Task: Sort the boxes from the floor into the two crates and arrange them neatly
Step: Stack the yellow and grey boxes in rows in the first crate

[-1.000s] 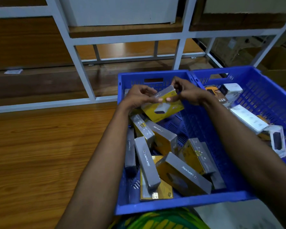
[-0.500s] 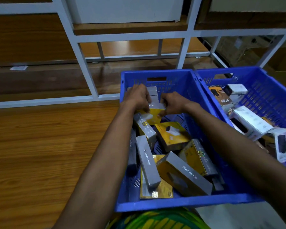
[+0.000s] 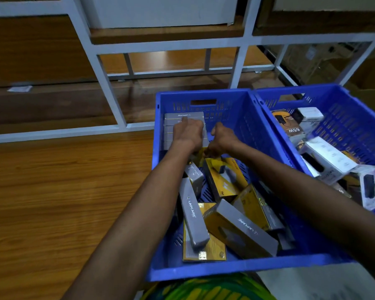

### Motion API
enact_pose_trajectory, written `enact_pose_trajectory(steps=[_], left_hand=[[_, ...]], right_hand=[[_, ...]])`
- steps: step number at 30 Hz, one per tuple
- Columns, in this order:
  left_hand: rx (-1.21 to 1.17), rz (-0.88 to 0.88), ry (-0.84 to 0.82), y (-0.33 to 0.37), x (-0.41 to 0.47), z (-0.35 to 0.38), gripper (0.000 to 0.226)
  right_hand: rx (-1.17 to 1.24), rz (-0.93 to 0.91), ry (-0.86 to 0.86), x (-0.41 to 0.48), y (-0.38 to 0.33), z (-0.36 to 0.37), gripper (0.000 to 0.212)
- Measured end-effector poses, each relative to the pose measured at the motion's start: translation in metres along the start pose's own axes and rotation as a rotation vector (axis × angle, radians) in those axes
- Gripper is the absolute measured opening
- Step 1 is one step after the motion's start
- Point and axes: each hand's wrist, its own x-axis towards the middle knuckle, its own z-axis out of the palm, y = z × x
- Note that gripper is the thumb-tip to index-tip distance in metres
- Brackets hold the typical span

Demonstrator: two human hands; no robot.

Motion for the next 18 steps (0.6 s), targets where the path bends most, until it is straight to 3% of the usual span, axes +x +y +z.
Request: enact_pose_trajectory(steps=[5, 7, 9, 13, 15, 18], left_hand=[[-0.037, -0.041, -0.040, 0.008, 0.006, 0.010, 0.053], [-0.085, -0.051, -0.062, 0.009, 0.006, 0.013, 0.066], [-0.123, -0.054, -0.067, 0.008, 0.007, 0.012, 0.065], [-0.121, -0.062, -0.036, 0.003, 0.007, 0.009, 0.061], [-0.118, -0.080, -0.037, 0.001, 0.007, 0.007, 0.064], [-0.098, -0.106, -0.101, -0.004, 0.012, 0.006, 0.088]], right_hand=[[0.424, 0.077, -0.253, 0.000, 0.009, -0.014, 0.037], [0.426, 0.043, -0.344, -0.003, 0.012, -0.021, 0.034], [0.182, -0.003, -0.364, 0.001, 0.017, -0.024, 0.035], [-0.622, -0.156, -0.529, 0.010, 0.024, -0.019, 0.062], [-0.717, -0.182, -0.636, 0.015, 0.026, -0.011, 0.064], [-0.734, -0.237, -0.621, 0.014, 0.020, -0.013, 0.058]])
